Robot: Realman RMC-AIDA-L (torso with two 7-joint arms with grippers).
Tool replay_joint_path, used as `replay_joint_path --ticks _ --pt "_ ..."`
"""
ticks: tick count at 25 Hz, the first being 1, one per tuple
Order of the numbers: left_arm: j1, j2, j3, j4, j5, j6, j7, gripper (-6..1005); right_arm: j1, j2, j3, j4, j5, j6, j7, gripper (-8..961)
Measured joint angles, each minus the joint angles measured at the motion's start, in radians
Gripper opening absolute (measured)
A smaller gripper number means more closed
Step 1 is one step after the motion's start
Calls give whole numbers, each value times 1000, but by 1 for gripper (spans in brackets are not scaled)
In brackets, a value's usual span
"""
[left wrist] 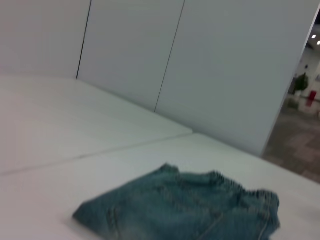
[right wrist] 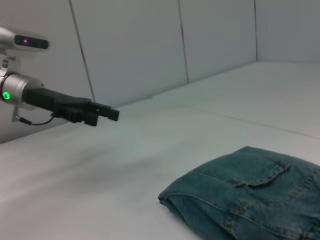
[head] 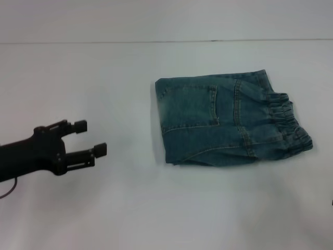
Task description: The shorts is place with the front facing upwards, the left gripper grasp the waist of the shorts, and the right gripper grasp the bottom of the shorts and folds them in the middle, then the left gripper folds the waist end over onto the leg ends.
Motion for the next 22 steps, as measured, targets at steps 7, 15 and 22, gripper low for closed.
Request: replay_joint_path --ticks 7,15,22 --pt "10 11 -74 -29 57 38 56 871 5 -8 17 -18 -15 -4 22 935" --pt "24 16 -112 -27 88 66 90 873 13 -10 19 -15 -16 -4 29 933" --pt "27 16 -113 -27 109 73 99 872 19 -8 14 -13 -15 -4 28 931"
